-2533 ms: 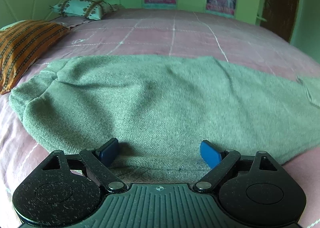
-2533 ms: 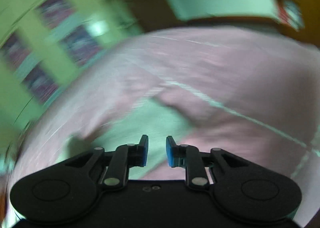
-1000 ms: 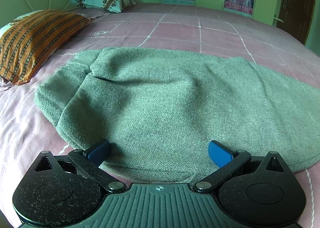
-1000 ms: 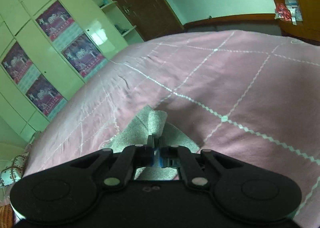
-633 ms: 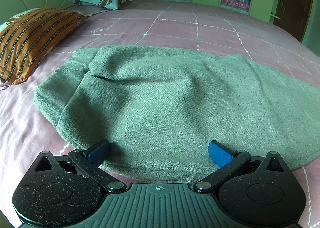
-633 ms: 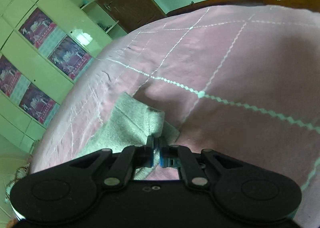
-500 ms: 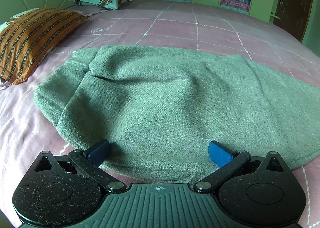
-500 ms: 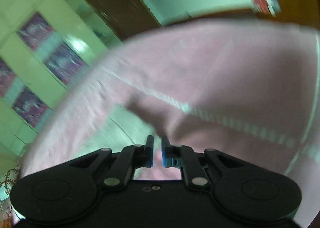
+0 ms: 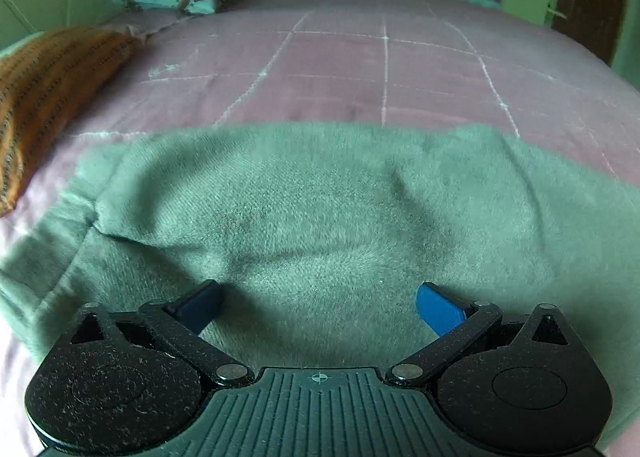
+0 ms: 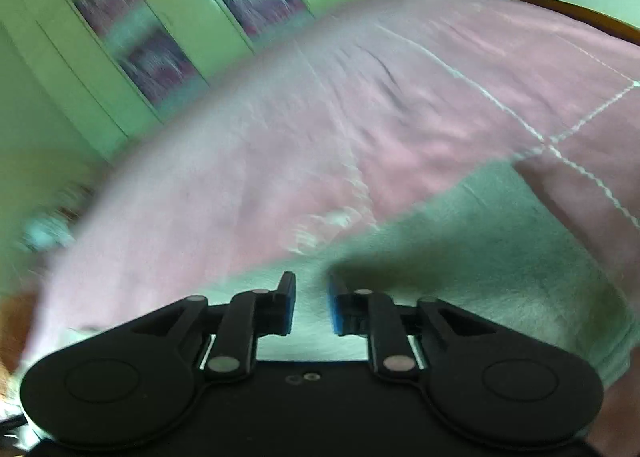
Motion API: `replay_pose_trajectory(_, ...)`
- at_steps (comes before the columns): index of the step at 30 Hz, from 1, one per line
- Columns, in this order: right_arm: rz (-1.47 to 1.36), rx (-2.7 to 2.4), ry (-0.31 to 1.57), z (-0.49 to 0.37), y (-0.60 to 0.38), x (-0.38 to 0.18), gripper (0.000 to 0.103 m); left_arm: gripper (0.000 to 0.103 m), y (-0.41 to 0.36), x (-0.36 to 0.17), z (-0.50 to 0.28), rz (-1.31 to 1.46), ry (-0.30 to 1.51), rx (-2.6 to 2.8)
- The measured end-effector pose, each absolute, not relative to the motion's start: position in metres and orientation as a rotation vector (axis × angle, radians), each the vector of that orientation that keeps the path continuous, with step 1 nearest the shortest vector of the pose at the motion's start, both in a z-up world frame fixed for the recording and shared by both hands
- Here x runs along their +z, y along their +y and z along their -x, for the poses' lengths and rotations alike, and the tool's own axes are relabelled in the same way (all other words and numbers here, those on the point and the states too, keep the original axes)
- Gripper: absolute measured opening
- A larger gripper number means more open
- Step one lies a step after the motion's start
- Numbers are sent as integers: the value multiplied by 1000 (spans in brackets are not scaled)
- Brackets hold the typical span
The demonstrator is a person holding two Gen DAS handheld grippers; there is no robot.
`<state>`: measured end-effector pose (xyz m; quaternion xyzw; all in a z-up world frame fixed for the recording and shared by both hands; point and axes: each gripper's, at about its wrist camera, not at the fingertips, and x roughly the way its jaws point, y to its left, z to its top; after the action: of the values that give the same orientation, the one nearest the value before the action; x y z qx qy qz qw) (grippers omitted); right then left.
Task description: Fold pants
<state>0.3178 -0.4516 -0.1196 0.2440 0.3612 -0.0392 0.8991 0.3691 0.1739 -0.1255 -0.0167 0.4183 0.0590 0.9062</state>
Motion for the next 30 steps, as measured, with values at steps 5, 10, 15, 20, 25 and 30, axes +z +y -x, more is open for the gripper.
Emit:
replay_pose_trajectory(5,-725,-252,649,-285,-522,-120,5,103,173,-124,-358,13,852,100)
replay_pose_trajectory(10,-785,-240,508,-193,-544,-91,20,103,173,-115,-325,-36,799,99)
replay_pose_trajectory(15,-936,-216,529,-154,-548,-112,20,103,178,-117,-300,-33,784,89)
replay_pose_trajectory(20,-1007,-223,557,-174,-545,-137,19,103,183,-118,-302,-5,799,86)
replay_pose_trajectory(25,-970,-247,556,-182,-540,-135,13,103,182,-123,-303,1,797,90)
replay_pose_trajectory(30,-912,-250,556,-176,-535,-128,15,103,182,-125,-302,5,793,95)
